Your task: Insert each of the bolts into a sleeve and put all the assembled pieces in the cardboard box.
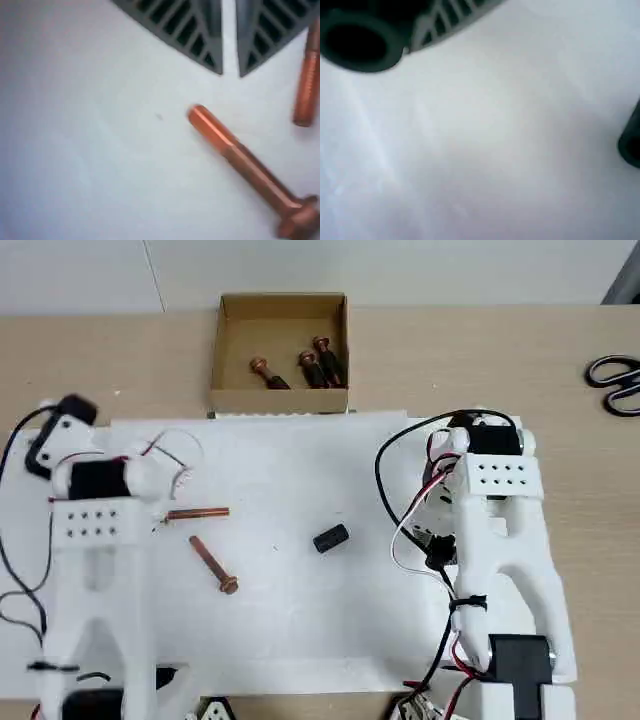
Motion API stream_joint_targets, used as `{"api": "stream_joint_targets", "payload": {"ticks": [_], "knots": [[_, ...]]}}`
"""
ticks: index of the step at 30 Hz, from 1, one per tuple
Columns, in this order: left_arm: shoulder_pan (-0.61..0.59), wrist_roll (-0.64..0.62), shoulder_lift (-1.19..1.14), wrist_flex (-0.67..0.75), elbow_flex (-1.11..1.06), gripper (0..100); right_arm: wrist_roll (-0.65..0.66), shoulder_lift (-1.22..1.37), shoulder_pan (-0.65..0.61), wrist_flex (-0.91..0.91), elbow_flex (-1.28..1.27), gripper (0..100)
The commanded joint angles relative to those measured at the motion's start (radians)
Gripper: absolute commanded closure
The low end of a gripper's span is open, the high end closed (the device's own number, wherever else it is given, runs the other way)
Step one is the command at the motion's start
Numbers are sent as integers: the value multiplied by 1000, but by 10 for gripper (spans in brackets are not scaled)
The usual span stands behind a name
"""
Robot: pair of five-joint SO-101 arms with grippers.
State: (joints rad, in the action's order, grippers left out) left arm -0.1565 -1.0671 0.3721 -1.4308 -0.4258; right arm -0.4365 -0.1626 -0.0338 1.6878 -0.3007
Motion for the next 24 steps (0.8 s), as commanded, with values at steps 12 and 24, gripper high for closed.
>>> {"api": "stream_joint_targets", "payload": {"ticks": [12, 24], "knots": [[-51, -75, -241, 37, 197, 990, 12, -41, 127, -97, -38, 995], [-49, -74, -307, 91, 193, 859, 14, -41, 128, -153, -54, 995]]}}
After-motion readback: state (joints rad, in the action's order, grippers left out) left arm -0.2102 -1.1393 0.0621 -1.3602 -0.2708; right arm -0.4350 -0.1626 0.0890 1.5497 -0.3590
